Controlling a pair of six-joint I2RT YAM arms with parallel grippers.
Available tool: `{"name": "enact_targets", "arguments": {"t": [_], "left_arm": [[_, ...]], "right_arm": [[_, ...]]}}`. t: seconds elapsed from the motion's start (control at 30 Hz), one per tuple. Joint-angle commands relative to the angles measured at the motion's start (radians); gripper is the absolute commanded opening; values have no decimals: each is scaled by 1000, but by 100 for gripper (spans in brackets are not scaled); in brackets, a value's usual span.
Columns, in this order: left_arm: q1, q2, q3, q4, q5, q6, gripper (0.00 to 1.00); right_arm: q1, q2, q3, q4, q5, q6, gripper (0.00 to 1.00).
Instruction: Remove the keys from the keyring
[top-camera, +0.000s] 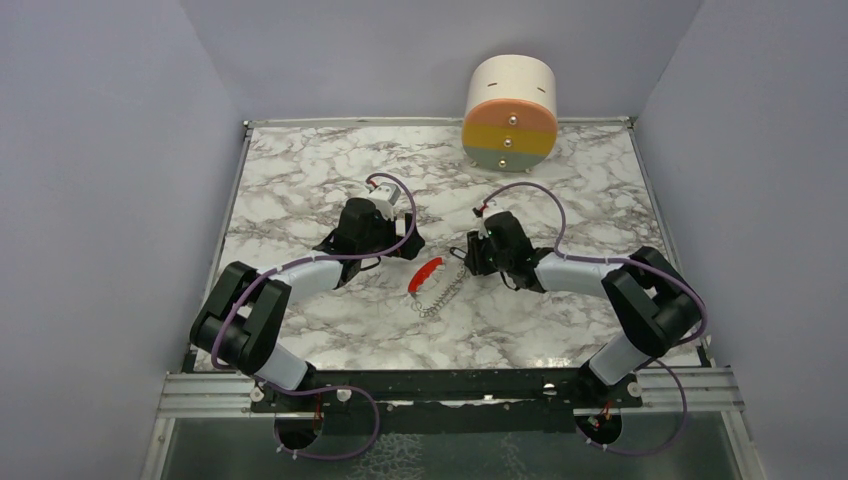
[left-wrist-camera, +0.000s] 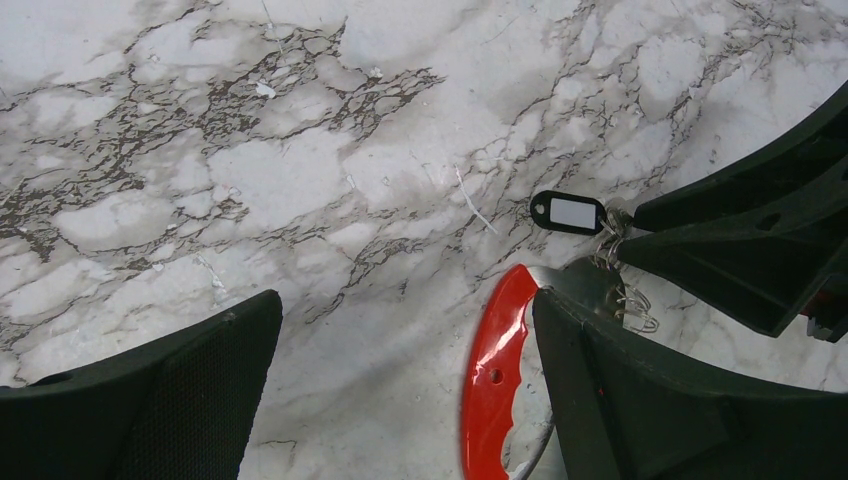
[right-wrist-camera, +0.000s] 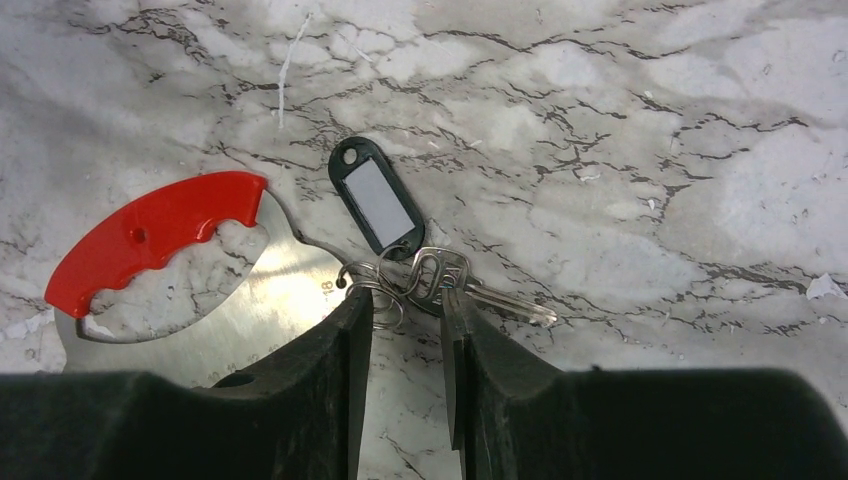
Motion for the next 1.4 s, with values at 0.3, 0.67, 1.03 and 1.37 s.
{"name": "enact_targets", "arguments": {"t": [0.3,0.67,1.03,1.37], "left_arm": [[-6,-4,8,34,35,-7,99],[-6,6,3,55,46,-3,99],[-6,27,7,200,301,51,99],[-6,60,74,397,463,-5,99]], "right_arm": [[22,55,36,-31,40,-20,32],[71,147,112,-92,107,-24,1],[99,-102,58,-40,219,-50,1],[116,-302,45,6,203,-148,1]]}}
